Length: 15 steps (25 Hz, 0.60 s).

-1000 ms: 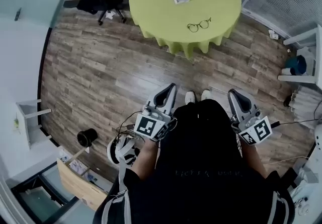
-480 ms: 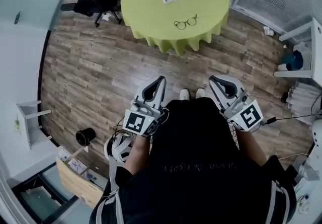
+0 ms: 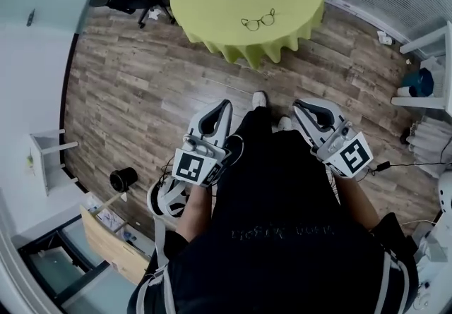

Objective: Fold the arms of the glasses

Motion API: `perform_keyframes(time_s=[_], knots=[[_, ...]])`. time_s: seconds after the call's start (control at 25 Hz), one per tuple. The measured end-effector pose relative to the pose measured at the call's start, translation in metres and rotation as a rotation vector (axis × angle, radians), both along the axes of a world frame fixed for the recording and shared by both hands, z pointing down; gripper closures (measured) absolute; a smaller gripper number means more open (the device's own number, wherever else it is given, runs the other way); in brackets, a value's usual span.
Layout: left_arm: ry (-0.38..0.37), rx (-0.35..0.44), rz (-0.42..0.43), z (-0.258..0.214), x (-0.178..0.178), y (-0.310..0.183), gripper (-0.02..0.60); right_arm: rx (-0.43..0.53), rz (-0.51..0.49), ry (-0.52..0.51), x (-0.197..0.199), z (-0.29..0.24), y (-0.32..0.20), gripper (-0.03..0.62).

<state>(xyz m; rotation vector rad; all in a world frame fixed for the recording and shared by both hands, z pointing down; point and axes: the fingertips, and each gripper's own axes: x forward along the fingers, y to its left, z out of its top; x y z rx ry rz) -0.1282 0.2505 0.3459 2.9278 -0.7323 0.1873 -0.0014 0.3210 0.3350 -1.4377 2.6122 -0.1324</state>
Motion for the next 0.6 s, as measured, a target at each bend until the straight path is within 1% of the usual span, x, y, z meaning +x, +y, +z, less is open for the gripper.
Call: perform_keyframes(time_s=[0.16,0.28,0.48,0.6], knots=[[0.002,0.010,0.026,0.001,0.011,-0.003,0.563,-0.026,0.003,0.001,0.007,0.011,-0.005,0.562],[0.002,0.008,0.028,0.003,0.016,-0.009,0.563,-0.033,0.009,-0.003,0.010,0.016,-0.012,0.562],[0.044,0.018,0.037,0.009,0.024,-0.030,0.563,-0.046,0.005,0.005,0.012,0.020,-0.029,0.562],[0.031,-0.031,0.032,0.012,0.024,-0.041,0.563,-0.076,-0.003,0.010,0.012,0.022,-0.037,0.562]])
